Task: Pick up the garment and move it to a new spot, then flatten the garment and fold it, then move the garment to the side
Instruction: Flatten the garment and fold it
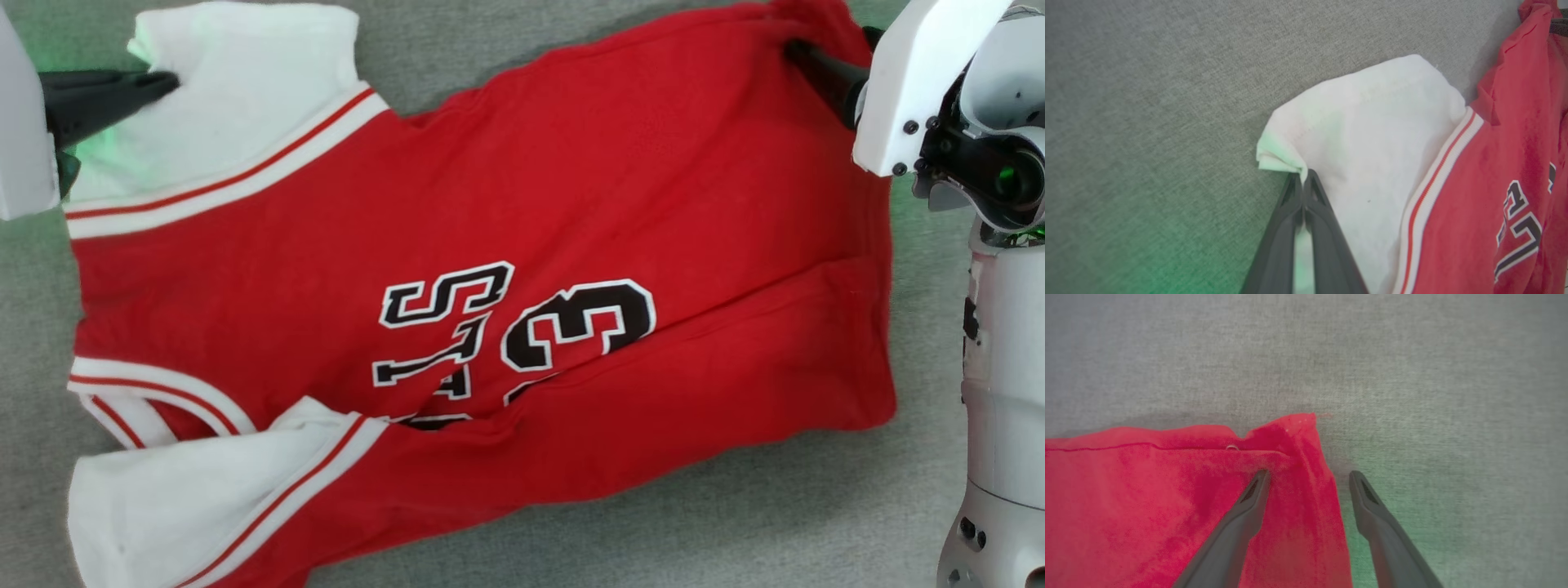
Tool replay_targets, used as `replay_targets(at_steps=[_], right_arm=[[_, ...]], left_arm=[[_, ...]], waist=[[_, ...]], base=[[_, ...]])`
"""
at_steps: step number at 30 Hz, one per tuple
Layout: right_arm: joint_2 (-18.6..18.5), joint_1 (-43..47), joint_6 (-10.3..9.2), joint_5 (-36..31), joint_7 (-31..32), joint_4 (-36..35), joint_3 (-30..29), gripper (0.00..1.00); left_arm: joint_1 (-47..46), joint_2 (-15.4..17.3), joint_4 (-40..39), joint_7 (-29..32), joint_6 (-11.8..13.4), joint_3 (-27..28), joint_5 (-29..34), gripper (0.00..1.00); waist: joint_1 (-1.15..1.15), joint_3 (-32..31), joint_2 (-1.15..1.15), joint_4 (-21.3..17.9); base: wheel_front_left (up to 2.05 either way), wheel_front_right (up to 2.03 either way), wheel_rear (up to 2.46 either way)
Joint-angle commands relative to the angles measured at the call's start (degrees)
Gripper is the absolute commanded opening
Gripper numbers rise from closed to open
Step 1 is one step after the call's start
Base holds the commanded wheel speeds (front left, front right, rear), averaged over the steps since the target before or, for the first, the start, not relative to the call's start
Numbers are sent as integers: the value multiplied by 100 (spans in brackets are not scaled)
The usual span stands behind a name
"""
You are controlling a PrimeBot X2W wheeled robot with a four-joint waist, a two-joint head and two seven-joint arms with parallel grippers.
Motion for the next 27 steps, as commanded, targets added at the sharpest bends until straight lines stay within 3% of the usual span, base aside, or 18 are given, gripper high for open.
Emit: replay_targets(at_steps=[1, 2, 3, 4, 5, 11, 18, 21, 27], right_arm=[[1, -63, -5, -42, 36, 32, -15, 100], [2, -56, -6, -48, 67, 82, -41, 93], [-4, -49, -6, -53, 72, 129, -95, 50], [1, -37, -6, -75, 82, 169, -75, 29], [10, -22, -6, -96, 60, 194, -61, 0], [3, 22, -6, -182, -253, 153, 4, 0], [-41, 302, -6, -248, -453, -184, 144, 0], [-260, 609, -6, -80, -392, -449, 173, 0], [-859, 1391, -6, 650, -297, -1111, 335, 0]], left_arm=[[75, -3, 12, 34, 12, -101, -54, 0], [76, -3, -2, 20, 12, -111, -57, 0], [76, -4, -17, 13, 12, -119, -60, 0], [77, -13, -38, -14, 12, -124, -56, 0], [80, -20, -56, -36, 12, -129, -59, 0], [91, -108, -132, -277, 12, -70, -152, 0], [309, -257, -532, -914, 10, 116, -310, 0], [506, -284, -815, -1247, 10, 252, -471, 0], [1062, -24, -1691, -1757, 10, 433, -556, 0]], waist=[[0, 87, 0, 93], [0, 95, 0, 109], [0, 105, 0, 126], [0, 114, 0, 141], [0, 118, 0, 152], [0, 4, 0, 190], [0, -618, 0, 400], [0, -929, 0, 541], [0, -1407, 0, 742]], base=[[0, 0, 0], [0, 0, 0], [0, 0, 0], [0, 0, 0], [0, 0, 0], [0, 0, 0], [0, 0, 0], [0, 0, 0], [0, 0, 0]])
